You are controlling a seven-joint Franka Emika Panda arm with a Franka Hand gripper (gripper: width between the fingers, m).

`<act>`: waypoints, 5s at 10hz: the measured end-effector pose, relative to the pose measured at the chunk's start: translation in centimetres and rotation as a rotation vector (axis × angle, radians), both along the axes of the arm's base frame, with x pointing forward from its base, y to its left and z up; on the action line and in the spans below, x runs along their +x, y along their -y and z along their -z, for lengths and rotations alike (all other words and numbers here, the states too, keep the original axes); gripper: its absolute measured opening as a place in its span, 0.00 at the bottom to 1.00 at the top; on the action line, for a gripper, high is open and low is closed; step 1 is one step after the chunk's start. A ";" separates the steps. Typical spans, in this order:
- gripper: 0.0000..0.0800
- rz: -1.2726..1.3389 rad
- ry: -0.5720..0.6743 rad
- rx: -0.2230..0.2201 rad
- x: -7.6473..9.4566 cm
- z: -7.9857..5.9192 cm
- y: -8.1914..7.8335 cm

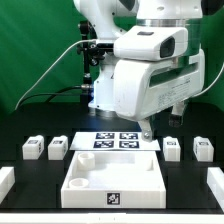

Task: Assemble one leg

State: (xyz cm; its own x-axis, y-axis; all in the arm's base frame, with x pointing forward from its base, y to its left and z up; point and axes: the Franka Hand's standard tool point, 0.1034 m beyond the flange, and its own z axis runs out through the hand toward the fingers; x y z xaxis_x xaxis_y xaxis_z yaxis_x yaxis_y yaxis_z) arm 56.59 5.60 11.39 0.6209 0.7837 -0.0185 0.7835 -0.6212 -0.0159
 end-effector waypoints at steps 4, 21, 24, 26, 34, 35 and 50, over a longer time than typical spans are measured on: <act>0.81 0.000 -0.001 0.000 0.0 0.1 0.0; 0.81 -0.717 -0.054 0.069 -12.7 10.1 7.0; 0.31 -0.716 -0.056 0.070 -12.8 10.2 7.0; 0.10 -0.714 -0.057 0.070 -12.9 10.2 7.0; 0.08 -0.714 -0.045 0.066 -12.6 10.1 7.1; 0.08 -0.714 -0.044 0.065 -12.5 10.1 7.1; 0.62 -0.643 -0.043 0.088 -7.0 10.2 -1.4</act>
Offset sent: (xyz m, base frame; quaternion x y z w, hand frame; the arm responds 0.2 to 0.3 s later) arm 0.0000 0.0000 0.0000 0.0000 0.0000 0.0000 1.0000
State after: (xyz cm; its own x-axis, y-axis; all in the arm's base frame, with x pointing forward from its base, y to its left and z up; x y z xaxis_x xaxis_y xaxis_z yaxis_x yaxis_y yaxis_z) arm 49.60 6.97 1.18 0.0274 0.9985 0.0484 0.9961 -0.0232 -0.0852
